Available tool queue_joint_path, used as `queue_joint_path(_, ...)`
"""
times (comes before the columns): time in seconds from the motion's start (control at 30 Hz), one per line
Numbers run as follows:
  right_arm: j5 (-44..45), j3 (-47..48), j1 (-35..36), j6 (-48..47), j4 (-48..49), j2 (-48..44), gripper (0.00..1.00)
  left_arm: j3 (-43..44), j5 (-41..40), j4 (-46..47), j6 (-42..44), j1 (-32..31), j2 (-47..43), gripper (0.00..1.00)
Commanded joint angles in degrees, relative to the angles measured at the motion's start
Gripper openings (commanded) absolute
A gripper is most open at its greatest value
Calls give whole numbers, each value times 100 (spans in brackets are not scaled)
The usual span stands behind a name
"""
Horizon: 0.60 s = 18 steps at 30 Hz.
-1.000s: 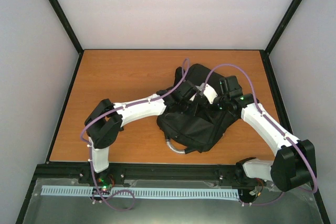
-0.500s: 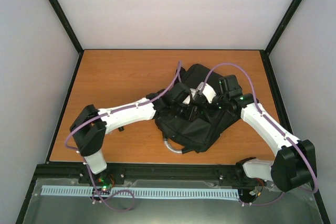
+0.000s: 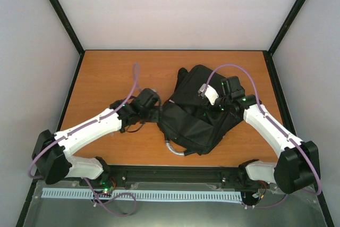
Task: Pack the student bag
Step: Place the stationery in the student bag, then pick up the stationery from the center of the board.
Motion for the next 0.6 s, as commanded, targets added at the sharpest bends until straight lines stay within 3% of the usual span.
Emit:
queue_joint_path(0.0,-204,77,60,-13,80,-14,3,-660,-613,-767,-737,901,-352,67)
queue_joint_path(0.17,-207,79,62,-13,76,-35,3,-965,-694,-870,-708,1691,-179,63)
queue_joint_path(0.3,-194,77,62,-18,76,-53,3,-990,-893,-864,-672,2021,146,55)
queue_joint_path(0.57,-202,68,58,-31,66,-59,3,-941,-1184,-785,-669,2355,688,49)
